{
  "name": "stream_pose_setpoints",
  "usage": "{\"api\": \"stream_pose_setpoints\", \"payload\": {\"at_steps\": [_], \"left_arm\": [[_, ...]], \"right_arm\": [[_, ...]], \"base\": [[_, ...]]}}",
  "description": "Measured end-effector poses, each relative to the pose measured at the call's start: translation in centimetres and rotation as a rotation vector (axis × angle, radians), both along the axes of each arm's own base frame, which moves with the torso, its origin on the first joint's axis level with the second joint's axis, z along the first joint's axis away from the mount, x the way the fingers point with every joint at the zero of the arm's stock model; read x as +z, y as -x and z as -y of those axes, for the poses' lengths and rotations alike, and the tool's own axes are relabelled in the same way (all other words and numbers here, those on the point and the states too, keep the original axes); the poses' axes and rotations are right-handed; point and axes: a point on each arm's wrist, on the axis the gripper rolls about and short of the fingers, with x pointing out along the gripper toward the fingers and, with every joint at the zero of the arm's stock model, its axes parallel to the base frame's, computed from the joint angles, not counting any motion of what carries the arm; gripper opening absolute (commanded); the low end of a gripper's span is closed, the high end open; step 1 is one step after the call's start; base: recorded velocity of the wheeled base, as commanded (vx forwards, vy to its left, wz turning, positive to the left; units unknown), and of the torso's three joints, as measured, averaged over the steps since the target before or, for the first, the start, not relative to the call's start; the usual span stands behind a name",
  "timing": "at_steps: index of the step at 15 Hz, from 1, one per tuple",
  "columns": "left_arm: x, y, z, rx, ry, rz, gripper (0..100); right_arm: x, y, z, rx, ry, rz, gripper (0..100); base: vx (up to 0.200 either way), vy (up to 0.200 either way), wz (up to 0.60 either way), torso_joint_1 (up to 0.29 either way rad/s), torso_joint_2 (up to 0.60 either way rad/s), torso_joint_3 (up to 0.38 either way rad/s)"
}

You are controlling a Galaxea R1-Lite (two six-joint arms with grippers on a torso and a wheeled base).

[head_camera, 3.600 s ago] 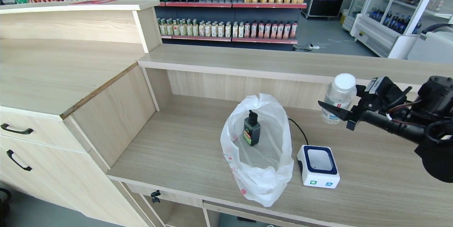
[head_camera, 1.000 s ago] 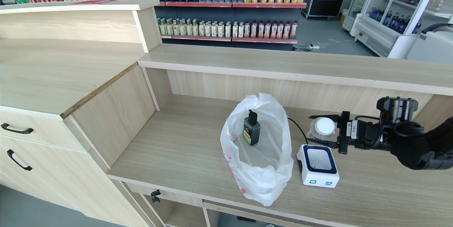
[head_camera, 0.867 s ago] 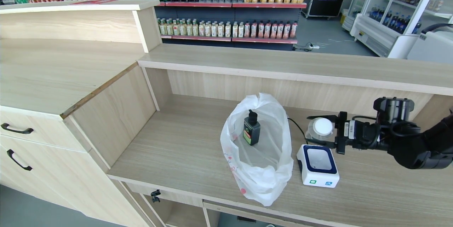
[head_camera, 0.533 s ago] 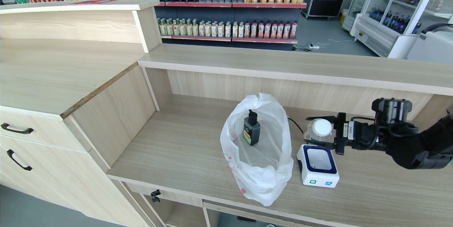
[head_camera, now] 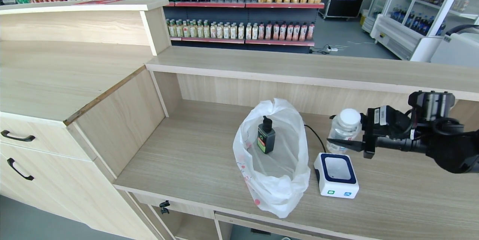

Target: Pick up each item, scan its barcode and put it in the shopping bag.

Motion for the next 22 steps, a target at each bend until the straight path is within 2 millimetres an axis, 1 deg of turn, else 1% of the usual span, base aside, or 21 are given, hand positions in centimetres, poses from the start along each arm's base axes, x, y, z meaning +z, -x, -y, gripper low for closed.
{"api": "stream_pose_setpoints", "payload": {"at_steps": [2, 3, 4, 5, 7, 9, 10, 12, 13, 14, 18, 19, 21, 22], "left_arm": [[0.0, 0.0, 0.0, 0.0, 0.0, 0.0, 100], [0.0, 0.0, 0.0, 0.0, 0.001, 0.0, 100], [0.0, 0.0, 0.0, 0.0, 0.001, 0.0, 100], [0.0, 0.0, 0.0, 0.0, 0.001, 0.0, 100], [0.0, 0.0, 0.0, 0.0, 0.0, 0.0, 100], [0.0, 0.0, 0.0, 0.0, 0.0, 0.0, 100], [0.0, 0.0, 0.0, 0.0, 0.0, 0.0, 100], [0.0, 0.0, 0.0, 0.0, 0.001, 0.0, 100], [0.0, 0.0, 0.0, 0.0, 0.001, 0.0, 100], [0.0, 0.0, 0.0, 0.0, 0.001, 0.0, 100], [0.0, 0.0, 0.0, 0.0, 0.001, 0.0, 100], [0.0, 0.0, 0.0, 0.001, 0.001, 0.0, 100], [0.0, 0.0, 0.0, 0.0, 0.001, 0.0, 100], [0.0, 0.0, 0.0, 0.0, 0.001, 0.0, 100]], "right_arm": [[3.8, 2.4, 0.1, -0.157, -0.149, -0.217, 0], [5.4, 3.6, 0.3, -0.287, -0.244, -0.319, 0], [6.7, 4.7, 0.8, -0.451, -0.33, -0.365, 0], [7.5, 5.6, 1.3, -0.578, -0.386, -0.37, 0], [8.2, 6.9, 2.1, -0.784, -0.482, -0.369, 0], [8.4, 7.9, 2.2, -0.938, -0.55, -0.357, 0], [8.4, 8.4, 1.9, -1.003, -0.56, -0.338, 0], [8.4, 9.2, 0.6, -1.097, -0.565, -0.298, 0], [8.5, 9.5, -0.2, -1.118, -0.566, -0.282, 0], [8.6, 9.8, -1.1, -1.096, -0.566, -0.285, 0], [8.7, 10.6, -4.4, -0.961, -0.556, -0.325, 0], [8.7, 10.8, -5.1, -0.932, -0.553, -0.337, 0], [8.2, 10.9, -6.0, -0.895, -0.535, -0.372, 0], [7.3, 10.9, -6.2, -0.899, -0.511, -0.399, 0]], "base": [[0.0, 0.0, 0.0, 0.0, 0.0, 0.0], [0.0, 0.0, 0.0, 0.0, 0.0, 0.0], [0.0, 0.0, 0.0, 0.0, 0.0, 0.0], [0.0, 0.0, 0.0, 0.0, 0.0, 0.0], [0.0, 0.0, 0.0, 0.0, 0.0, 0.0], [0.0, 0.0, 0.0, 0.0, 0.0, 0.0], [0.0, 0.0, 0.0, 0.0, 0.0, 0.0], [0.0, 0.0, 0.0, 0.0, 0.0, 0.0], [0.0, 0.0, 0.0, 0.0, 0.0, 0.0], [0.0, 0.0, 0.0, 0.0, 0.0, 0.0], [0.0, 0.0, 0.6, -0.002, 0.0, 0.001], [0.0, 0.0, 0.0, 0.0, 0.0, 0.0], [0.0, 0.0, 0.0, 0.0, 0.0, 0.0], [0.0, 0.0, 0.0, 0.0, 0.0, 0.0]]}}
